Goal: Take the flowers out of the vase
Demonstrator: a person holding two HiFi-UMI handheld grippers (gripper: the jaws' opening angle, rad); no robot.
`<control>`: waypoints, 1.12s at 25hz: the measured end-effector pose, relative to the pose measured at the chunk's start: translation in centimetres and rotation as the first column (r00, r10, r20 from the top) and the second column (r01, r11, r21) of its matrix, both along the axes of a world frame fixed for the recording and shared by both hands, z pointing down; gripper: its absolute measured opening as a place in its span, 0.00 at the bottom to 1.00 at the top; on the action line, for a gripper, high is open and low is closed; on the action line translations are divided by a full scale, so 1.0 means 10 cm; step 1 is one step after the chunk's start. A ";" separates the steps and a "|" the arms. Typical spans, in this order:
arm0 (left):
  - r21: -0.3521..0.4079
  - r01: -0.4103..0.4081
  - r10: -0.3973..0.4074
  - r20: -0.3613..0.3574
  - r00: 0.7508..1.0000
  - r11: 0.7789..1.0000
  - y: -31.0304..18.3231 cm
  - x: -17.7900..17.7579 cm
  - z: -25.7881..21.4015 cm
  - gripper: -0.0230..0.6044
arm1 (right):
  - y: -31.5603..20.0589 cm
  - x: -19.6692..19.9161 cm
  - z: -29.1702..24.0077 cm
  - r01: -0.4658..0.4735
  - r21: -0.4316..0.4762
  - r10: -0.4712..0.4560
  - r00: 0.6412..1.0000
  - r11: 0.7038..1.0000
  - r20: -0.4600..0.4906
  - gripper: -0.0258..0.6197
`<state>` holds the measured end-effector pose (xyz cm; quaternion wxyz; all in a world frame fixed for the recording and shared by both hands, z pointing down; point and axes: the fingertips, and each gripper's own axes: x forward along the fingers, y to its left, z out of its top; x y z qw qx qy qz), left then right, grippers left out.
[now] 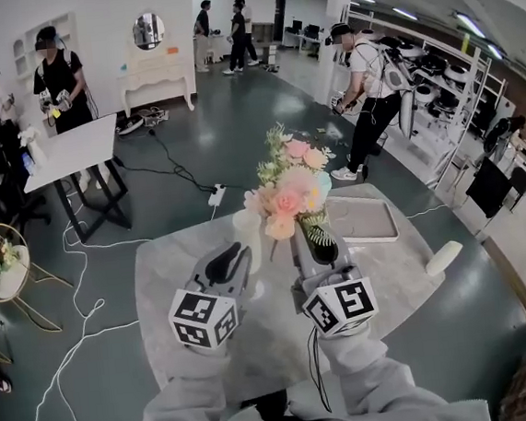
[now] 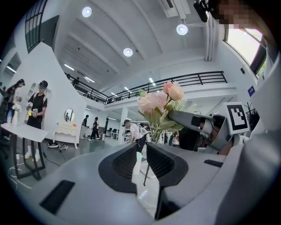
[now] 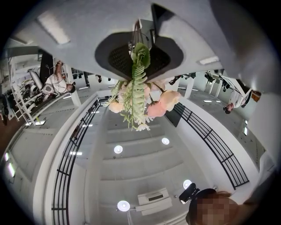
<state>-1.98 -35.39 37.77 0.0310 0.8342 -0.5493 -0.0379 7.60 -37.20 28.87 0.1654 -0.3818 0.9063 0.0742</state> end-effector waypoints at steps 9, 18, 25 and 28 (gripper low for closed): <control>-0.029 -0.044 0.044 -0.005 0.999 0.999 0.26 0.23 0.31 0.15 | 0.28 0.29 0.41 -0.050 -0.059 0.050 0.999 0.997 -0.003 0.13; -0.084 -0.064 0.060 -0.056 0.997 0.994 0.46 0.20 0.42 0.15 | 0.45 0.35 0.57 -0.087 -0.120 0.085 0.996 0.989 -0.021 0.13; -0.155 -0.047 0.037 -0.067 0.997 0.987 0.68 0.14 0.72 0.15 | 0.61 0.37 0.91 -0.087 -0.191 0.081 0.996 0.978 -0.039 0.13; -0.191 -0.039 0.028 -0.062 0.998 0.981 0.78 0.12 0.89 0.15 | 0.71 0.40 1.10 -0.084 -0.235 0.076 0.996 0.968 -0.047 0.13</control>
